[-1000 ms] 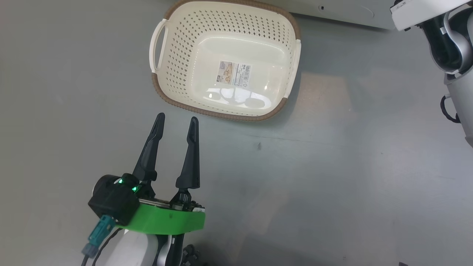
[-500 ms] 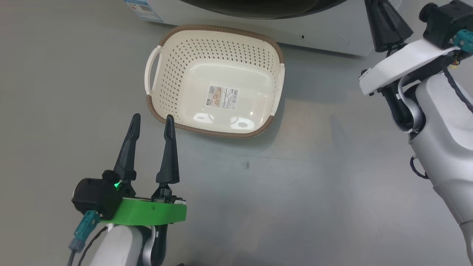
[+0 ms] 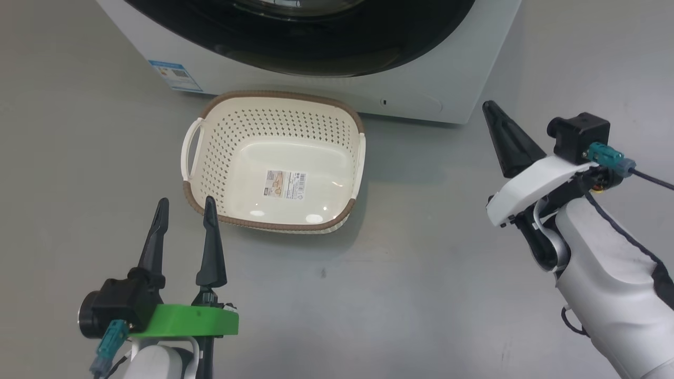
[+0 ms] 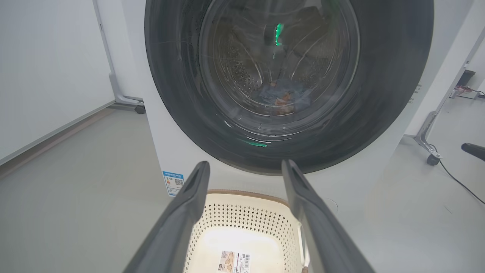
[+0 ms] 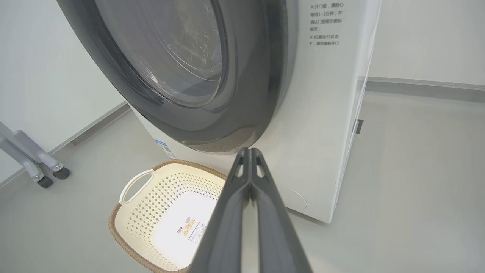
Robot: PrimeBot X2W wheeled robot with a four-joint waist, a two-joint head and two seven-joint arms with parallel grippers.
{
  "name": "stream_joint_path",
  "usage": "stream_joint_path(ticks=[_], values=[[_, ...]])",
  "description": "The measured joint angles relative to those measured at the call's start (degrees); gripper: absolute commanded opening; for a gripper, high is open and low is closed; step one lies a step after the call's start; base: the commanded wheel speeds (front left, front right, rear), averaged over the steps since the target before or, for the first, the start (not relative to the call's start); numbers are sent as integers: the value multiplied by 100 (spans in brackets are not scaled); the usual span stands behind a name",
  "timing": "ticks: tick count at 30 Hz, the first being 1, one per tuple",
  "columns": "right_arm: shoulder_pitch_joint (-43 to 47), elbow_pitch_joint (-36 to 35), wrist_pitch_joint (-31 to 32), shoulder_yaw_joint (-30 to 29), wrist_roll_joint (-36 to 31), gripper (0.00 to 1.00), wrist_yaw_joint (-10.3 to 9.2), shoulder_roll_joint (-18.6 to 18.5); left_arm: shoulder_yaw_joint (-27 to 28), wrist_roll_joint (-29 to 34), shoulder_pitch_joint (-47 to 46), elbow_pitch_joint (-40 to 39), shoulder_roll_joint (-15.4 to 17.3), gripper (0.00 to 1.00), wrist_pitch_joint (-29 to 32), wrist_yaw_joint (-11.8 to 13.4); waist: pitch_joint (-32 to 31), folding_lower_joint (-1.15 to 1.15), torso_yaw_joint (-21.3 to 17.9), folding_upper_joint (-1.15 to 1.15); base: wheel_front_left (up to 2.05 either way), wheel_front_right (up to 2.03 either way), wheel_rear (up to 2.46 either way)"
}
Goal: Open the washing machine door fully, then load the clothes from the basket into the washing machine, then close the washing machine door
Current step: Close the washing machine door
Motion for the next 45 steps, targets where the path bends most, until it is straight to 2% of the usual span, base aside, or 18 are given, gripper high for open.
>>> stream_joint_path(ticks=[5, 7, 8, 9, 19, 24, 38, 45], values=[[365, 33, 0, -65, 76, 0, 0, 129, 229, 100, 158, 29, 0, 100, 0, -20, -315, 0, -216, 0, 0, 0, 0], [483, 37, 0, -99, 76, 40, 0, 160, 304, 103, 261, 56, 1, 100, 0, -48, -438, 0, -311, 0, 0, 0, 0], [550, 45, 0, -112, 77, 96, 1, 178, 346, 103, 321, 77, 1, 100, 0, -76, -501, 0, -361, 0, 0, 0, 0], [623, 48, 0, -134, 77, 100, 0, 199, 381, 108, 376, 99, 1, 100, 0, -94, -562, 0, -410, 0, 0, 0, 0], [1340, -34, 0, -447, 82, 100, 1, 391, 713, 201, 818, 172, 4, 100, 0, -267, -1131, 0, -903, 0, 0, 0, 0], [1611, -210, 0, -583, -34, 100, 1, 406, 962, 92, 1106, 214, 8, 100, 0, -269, -1327, 0, -1167, 0, 0, 0, 0], [2721, -900, 0, -1496, -523, 100, -58, 371, 1475, 163, 1636, 165, 10, 100, 0, -301, -1798, 0, -1787, 0, 0, 0, 0], [3401, -1165, 0, -1746, -717, 100, -66, 432, 1581, 287, 2063, 125, 12, 100, 0, -298, -2047, 0, -1924, 0, 0, 0, 0]])
